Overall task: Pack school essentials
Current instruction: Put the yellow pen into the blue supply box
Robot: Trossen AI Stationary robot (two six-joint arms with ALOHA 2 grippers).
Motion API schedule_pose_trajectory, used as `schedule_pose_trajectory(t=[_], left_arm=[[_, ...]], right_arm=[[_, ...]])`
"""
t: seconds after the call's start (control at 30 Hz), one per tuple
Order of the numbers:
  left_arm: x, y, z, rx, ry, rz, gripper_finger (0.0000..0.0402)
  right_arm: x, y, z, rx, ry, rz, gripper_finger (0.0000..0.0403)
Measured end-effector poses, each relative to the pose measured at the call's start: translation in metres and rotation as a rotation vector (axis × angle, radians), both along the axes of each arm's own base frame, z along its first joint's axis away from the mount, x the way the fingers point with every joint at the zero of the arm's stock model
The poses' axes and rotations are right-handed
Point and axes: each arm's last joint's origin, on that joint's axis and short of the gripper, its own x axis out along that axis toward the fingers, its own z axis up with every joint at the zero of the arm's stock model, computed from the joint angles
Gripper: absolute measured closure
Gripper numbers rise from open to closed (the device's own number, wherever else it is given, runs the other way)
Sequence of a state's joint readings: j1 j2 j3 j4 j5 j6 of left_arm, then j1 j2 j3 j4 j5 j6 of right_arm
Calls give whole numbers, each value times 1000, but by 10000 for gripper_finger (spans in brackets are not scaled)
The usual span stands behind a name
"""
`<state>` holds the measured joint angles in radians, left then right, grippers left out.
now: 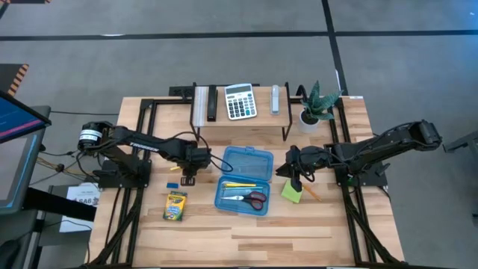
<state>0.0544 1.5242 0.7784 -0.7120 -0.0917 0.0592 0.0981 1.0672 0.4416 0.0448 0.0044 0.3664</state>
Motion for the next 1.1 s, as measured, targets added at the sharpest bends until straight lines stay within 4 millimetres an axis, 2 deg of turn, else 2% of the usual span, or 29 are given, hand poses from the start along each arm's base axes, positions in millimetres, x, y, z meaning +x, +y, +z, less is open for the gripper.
schedule_pose_trajectory(t=[0.17, 0.4, 0.6, 0.93, 1.03, 1.1], left_arm=[[2, 4, 0, 3, -20, 7, 246], [-5, 12, -11, -13, -46, 45, 246], [-10, 10, -21, -70, -70, 63, 284], [-12, 12, -23, -129, -74, 101, 391], [-11, 12, -20, -140, -76, 106, 396], [-10, 11, -12, -127, -87, 126, 387]], right_arm=[[0, 0, 0, 0, 0, 0, 315], [0, 0, 0, 2, 0, -2, 315], [0, 0, 0, 2, 0, -1, 315], [0, 0, 0, 1, 0, 0, 315], [0, 0, 0, -1, 0, 1, 315], [0, 0, 0, -1, 0, 1, 315]])
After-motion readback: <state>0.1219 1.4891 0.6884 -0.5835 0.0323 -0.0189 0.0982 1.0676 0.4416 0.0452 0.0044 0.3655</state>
